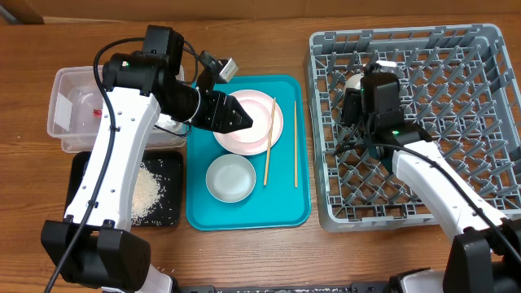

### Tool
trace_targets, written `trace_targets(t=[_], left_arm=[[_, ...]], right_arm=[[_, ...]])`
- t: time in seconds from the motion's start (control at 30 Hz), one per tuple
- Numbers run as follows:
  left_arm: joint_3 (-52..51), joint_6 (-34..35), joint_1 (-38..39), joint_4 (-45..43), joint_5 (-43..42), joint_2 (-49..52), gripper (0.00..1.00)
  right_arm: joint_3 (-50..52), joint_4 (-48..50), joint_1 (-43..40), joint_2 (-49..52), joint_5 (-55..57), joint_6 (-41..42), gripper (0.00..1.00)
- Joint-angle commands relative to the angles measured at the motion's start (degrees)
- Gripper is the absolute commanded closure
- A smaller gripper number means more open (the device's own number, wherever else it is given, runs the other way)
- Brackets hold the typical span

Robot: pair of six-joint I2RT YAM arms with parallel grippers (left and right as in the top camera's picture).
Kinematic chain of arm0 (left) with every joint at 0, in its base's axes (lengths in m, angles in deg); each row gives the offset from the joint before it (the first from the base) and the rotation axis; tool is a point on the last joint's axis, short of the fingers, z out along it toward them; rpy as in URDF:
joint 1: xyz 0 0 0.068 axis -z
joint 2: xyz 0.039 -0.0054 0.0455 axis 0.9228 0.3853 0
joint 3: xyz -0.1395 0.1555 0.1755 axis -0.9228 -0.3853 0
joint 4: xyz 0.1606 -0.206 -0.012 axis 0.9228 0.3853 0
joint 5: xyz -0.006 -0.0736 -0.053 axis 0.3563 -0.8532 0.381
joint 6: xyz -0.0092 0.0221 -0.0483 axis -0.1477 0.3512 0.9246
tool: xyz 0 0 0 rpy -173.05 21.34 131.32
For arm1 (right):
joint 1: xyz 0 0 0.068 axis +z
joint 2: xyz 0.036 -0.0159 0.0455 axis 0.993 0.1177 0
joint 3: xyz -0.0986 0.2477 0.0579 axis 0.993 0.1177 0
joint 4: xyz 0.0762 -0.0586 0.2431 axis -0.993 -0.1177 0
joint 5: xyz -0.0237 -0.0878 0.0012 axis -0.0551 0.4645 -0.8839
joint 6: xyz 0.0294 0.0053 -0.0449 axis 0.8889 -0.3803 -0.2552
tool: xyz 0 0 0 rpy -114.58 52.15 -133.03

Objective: Sort waste into correct bins and load items into the dishwasher
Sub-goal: 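Carry the cup with the right gripper into the dish rack and lower it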

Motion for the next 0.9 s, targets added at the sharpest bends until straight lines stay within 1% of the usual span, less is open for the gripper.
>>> trace_targets(t=[0.0, 0.1, 0.33, 0.43, 0.47, 0.53, 0.6, 0.67, 0.7, 0.77, 0.87], left_arm=[[0.39, 0.79, 0.13, -0.04, 0.15, 0.37, 0.51], [0.39, 0.85, 0.13, -0.04, 0.15, 0.37, 0.51], [0.39, 0.85, 0.13, -0.26, 0.15, 0.37, 0.51], [0.39, 0.85, 0.13, -0.26, 0.15, 0.37, 0.51], [0.39, 0.85, 0.13, -0.26, 0.15, 0.37, 0.51], [0.39, 0.85, 0.13, -0.26, 0.15, 0.37, 0.51], [0.39, 0.85, 0.13, -0.26, 0.15, 0.37, 0.51], [0.39, 0.85, 0.13, -0.28, 0.15, 0.37, 0.51], [0.39, 0.85, 0.13, -0.28, 0.15, 0.37, 0.51], [0.39, 0.85, 0.13, -0.26, 0.13, 0.37, 0.52], [0.39, 0.87, 0.13, -0.26, 0.13, 0.37, 0.51]], right_arm=[[-1.18, 0.61, -0.13, 0.33, 1.36, -0.17, 0.27], [-1.25, 0.59, -0.13, 0.31, 1.9, -0.2, 0.21], [-2.36, 0.94, -0.13, -0.35, 1.81, -0.2, 0.13], [-4.96, -1.77, -0.11, -2.16, 1.79, -0.2, 0.14], [-5.99, -3.26, -0.11, -2.89, 1.79, -0.2, 0.16], [-7.34, -5.81, -0.11, -3.96, 0.98, -0.2, 0.28], [-7.72, -7.52, -0.11, -4.76, -2.64, -0.17, 0.45], [-7.72, -9.25, -0.11, -4.9, -6.6, -0.17, 0.66], [-7.67, -10.54, -0.11, -4.87, -9.05, -0.17, 0.78], [-7.58, -12.31, -0.11, -4.66, -12.39, -0.15, 0.95], [-7.52, -13.16, -0.11, -3.63, -15.3, -0.13, 0.96]])
